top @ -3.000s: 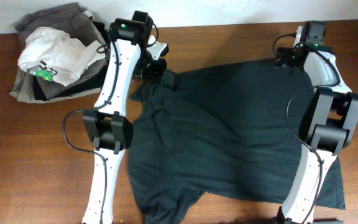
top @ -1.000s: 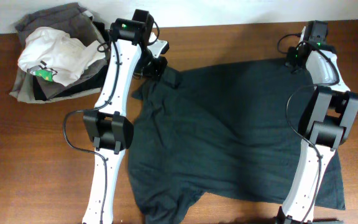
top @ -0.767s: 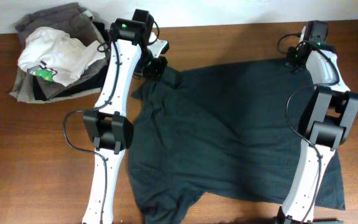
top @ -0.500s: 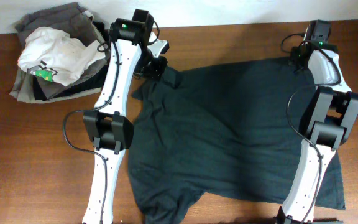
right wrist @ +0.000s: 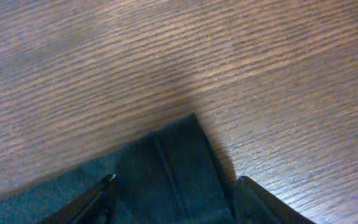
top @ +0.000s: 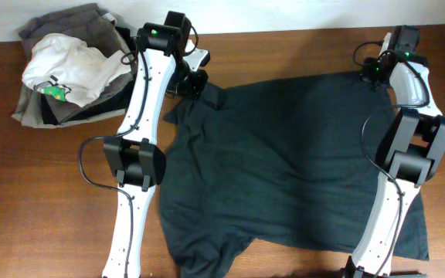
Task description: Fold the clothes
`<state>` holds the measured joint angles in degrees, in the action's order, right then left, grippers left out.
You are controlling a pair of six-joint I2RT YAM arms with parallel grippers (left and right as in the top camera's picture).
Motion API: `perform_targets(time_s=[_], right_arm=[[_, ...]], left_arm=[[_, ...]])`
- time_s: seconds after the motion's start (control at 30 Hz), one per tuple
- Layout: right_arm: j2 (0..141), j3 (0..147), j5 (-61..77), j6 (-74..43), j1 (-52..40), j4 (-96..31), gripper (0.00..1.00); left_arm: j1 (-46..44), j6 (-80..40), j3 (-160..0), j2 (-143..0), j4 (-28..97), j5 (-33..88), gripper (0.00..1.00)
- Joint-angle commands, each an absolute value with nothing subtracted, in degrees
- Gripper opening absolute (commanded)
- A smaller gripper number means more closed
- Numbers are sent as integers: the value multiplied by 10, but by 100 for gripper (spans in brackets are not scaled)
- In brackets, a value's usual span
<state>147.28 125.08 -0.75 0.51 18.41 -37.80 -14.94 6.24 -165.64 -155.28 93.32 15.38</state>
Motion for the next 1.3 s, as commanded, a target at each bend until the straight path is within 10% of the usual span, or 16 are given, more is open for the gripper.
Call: perform_targets(time_s=[0.0,0.13,0.97,1.27], right_arm=[[1496,1251,11,34,193,-397,40],[1496,1249,13,41,194,-409,4],[1260,1263,-38,-115,196,-680,4],[1260,1260,-35,-171,196,-786,4]], left_arm=[[-149,70,-1661,-1557,931,150,1],[-149,70,-1661,-1557,931,150,1],[-149,-5,-1778,-1534,967,79,1],[-148,-7,-1551,-1424,967,40,1]])
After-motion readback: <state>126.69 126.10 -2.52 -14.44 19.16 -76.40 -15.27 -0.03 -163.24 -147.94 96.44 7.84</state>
